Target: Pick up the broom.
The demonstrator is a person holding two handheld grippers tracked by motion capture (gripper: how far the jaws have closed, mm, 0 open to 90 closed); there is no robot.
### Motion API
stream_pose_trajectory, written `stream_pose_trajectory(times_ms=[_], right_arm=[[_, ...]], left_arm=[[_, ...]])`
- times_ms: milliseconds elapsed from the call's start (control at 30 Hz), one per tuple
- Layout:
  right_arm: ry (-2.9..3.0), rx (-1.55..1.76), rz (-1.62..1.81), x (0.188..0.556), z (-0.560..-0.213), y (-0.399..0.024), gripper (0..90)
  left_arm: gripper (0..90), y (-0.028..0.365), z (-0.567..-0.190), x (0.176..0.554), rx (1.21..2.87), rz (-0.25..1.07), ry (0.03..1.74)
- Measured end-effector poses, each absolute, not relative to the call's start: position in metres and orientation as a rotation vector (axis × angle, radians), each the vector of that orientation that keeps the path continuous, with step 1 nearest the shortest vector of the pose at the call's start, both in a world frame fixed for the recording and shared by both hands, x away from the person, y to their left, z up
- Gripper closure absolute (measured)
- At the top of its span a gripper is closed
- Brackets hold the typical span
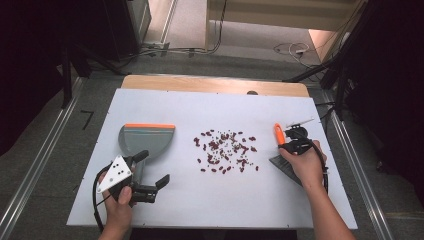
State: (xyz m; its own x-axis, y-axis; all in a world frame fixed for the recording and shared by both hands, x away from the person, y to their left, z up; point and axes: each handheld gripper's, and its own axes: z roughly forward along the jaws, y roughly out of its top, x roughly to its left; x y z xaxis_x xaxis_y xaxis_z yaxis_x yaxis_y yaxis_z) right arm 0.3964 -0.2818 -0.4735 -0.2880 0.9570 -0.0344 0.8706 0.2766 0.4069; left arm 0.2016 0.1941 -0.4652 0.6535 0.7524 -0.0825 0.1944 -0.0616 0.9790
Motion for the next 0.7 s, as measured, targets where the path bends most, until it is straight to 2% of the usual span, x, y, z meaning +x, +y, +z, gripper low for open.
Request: stream_pose_trajectory(times_ms=[167, 333, 700], right_arm=[[2.267, 1.668, 0.444, 0.395, -0.474, -0.280, 68.5], [2.217, 1.632, 0.613, 0.383, -0.473, -0.289, 68.8], [1.945, 1.446, 1.030, 0.329, -0.457, -0.310, 69.2]], left_arm=[[0.1, 0.194, -0.464, 0.201, 1.602, 0.547, 0.796], [0.1, 0.187, -0.461, 0.201, 1.618, 0.543, 0.781], [0.1, 0.166, -0.451, 0.203, 1.639, 0.528, 0.729]])
